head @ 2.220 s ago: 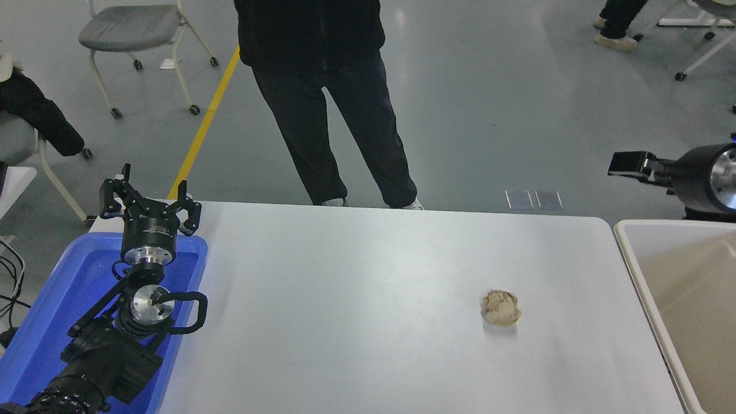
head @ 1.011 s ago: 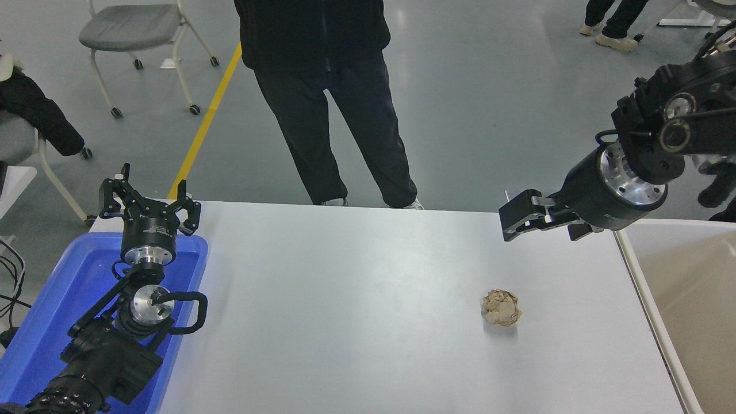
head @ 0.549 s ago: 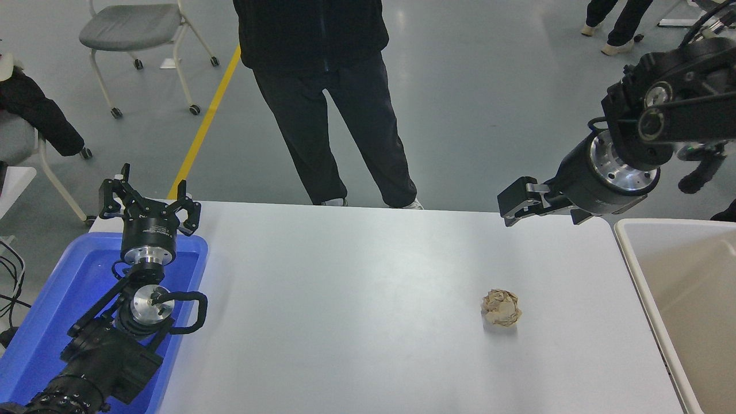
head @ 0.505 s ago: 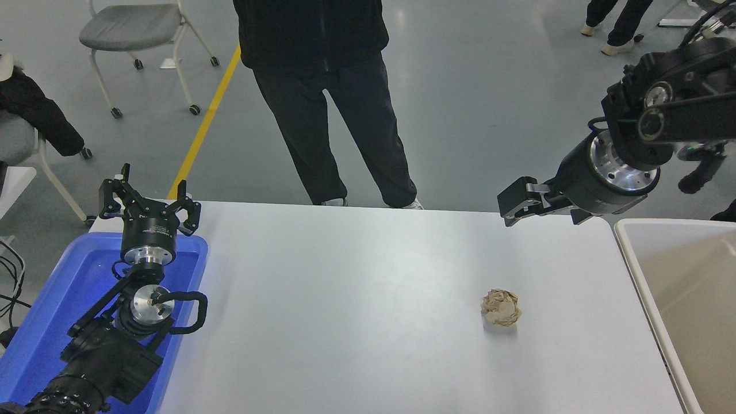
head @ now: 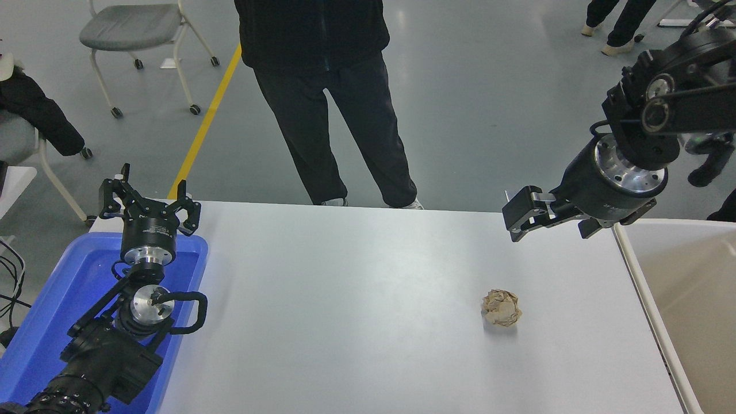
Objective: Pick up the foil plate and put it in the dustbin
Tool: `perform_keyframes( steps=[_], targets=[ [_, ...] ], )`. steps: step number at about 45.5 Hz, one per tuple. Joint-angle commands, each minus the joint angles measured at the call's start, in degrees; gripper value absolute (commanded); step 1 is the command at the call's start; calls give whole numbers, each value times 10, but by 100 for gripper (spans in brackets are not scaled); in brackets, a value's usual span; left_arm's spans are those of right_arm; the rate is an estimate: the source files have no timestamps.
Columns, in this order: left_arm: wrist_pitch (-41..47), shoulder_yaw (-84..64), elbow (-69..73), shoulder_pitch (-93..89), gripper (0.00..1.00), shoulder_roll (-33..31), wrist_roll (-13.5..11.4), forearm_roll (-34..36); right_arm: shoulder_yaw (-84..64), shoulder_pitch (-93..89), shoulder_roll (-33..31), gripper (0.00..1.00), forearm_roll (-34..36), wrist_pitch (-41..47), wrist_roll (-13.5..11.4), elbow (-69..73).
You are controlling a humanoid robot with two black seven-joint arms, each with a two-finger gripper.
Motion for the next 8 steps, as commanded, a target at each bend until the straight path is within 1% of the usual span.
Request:
perform_keyframes(
  steps=[1,3,4,8],
  targets=[
    [0,0,0,0,99,0,0,0,2,7,0,100,2,39,2,-1],
    [0,0,0,0,99,0,0,0,3,9,0,100,2,49,5,-1],
    [0,0,0,0,99,0,0,0,3,13,0,100,2,60,10,-1],
    [0,0,0,0,99,0,0,0,3,14,0,100,1,65,11,-1]
  ],
)
